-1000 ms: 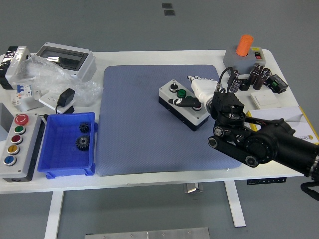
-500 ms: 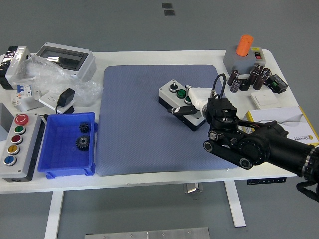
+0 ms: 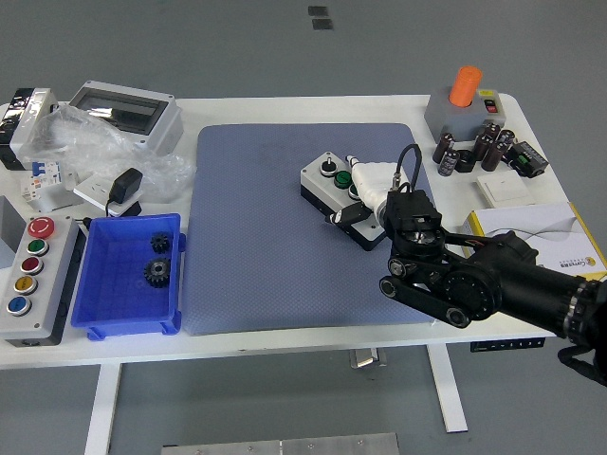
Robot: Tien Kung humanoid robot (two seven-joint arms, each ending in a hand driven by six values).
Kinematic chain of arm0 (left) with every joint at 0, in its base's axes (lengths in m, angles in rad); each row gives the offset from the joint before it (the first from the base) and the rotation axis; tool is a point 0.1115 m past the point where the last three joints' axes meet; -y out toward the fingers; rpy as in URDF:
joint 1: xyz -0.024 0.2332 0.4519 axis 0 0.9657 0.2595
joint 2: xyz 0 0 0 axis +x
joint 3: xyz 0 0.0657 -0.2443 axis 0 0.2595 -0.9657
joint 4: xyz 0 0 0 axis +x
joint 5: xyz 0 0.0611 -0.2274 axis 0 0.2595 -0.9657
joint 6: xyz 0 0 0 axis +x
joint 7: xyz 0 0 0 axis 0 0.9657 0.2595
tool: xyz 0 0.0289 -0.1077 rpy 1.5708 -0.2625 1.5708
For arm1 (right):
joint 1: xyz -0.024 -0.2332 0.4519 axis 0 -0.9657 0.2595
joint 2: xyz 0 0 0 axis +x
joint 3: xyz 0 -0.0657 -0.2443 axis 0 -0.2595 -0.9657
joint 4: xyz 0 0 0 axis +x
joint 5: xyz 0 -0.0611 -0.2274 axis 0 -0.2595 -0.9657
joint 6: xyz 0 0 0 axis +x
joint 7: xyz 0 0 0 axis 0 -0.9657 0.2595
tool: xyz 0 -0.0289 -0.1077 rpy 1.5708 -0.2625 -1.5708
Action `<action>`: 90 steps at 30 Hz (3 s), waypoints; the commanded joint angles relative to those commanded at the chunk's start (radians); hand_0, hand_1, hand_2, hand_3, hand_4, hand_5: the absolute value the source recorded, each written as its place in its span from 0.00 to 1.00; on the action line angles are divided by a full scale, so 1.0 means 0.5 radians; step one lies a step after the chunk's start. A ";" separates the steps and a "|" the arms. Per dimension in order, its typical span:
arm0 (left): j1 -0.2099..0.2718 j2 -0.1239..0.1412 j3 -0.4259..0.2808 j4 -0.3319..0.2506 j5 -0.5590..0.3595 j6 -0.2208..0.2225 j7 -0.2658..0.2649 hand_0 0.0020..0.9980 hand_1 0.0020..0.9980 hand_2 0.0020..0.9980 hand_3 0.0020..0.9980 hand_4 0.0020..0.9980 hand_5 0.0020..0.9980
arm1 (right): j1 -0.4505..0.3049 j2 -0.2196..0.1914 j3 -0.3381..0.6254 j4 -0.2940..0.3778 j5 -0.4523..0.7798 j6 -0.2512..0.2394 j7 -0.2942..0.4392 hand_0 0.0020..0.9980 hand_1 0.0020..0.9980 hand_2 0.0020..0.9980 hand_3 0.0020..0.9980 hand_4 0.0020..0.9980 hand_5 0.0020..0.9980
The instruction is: Pick up the button,place it on the desk,press the button,press the button
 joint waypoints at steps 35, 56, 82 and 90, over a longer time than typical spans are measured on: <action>-0.005 -0.002 0.106 -0.002 -0.090 -0.007 -0.048 0.64 0.64 0.59 0.57 0.45 0.00 | -0.039 0.014 -0.042 0.011 -0.110 -0.054 0.000 0.17 0.37 0.34 0.33 0.61 0.26; 0.013 -0.008 0.145 0.000 -0.139 -0.001 -0.074 0.64 0.64 0.59 0.57 0.46 0.00 | -0.018 -0.095 -0.072 0.306 -0.283 -0.223 0.206 0.23 0.34 0.28 0.24 0.44 0.07; 0.019 -0.011 0.149 0.002 -0.152 0.001 -0.080 0.64 0.64 0.59 0.57 0.46 0.00 | -0.002 -0.182 -0.291 0.346 -0.598 -0.251 0.889 0.27 0.36 0.28 0.25 0.43 0.07; 0.015 -0.011 0.152 0.001 -0.155 0.000 -0.081 0.64 0.64 0.59 0.57 0.46 0.00 | -0.001 -0.190 -0.275 0.342 -0.581 -0.228 0.895 0.32 0.40 0.30 0.26 0.39 0.06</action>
